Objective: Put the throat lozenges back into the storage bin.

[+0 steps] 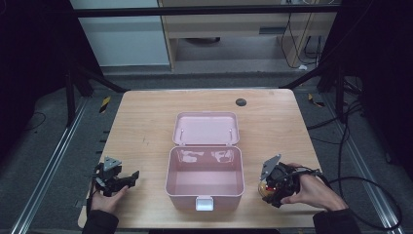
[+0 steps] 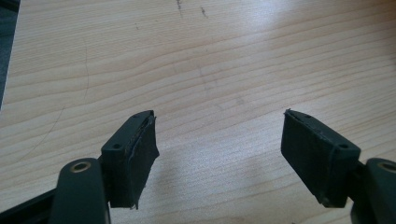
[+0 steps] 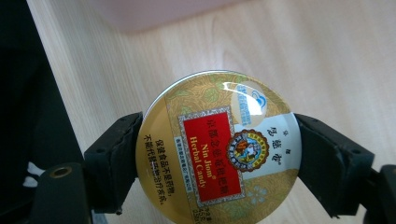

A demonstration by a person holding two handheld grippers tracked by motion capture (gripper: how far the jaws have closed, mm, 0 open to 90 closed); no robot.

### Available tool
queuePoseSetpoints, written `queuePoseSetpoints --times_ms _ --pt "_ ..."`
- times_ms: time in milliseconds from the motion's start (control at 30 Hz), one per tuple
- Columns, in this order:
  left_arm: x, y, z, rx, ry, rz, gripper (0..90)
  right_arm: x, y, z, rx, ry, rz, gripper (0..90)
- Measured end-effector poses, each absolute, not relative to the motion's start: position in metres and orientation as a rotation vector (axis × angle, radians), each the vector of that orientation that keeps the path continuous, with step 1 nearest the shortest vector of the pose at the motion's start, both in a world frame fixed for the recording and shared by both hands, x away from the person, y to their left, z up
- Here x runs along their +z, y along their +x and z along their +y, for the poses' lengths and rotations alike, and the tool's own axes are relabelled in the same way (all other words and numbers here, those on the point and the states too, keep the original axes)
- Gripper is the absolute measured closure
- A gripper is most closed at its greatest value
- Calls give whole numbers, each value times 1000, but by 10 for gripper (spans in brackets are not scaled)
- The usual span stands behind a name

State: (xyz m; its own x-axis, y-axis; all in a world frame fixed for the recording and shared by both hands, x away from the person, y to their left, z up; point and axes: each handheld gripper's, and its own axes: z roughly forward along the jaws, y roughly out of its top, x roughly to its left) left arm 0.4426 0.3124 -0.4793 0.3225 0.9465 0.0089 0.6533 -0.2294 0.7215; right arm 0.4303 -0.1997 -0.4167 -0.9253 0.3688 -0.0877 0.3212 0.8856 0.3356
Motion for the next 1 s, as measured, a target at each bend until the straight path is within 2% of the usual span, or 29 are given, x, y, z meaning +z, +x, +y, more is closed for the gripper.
queuePoseSetpoints --times_ms 467,1000 --pt "-480 443 312 606 1980 1403 261 -363 433 -198 604 519 2818 208" --pt "-480 443 312 605 1982 1404 260 -324 441 -172 580 446 2818 208"
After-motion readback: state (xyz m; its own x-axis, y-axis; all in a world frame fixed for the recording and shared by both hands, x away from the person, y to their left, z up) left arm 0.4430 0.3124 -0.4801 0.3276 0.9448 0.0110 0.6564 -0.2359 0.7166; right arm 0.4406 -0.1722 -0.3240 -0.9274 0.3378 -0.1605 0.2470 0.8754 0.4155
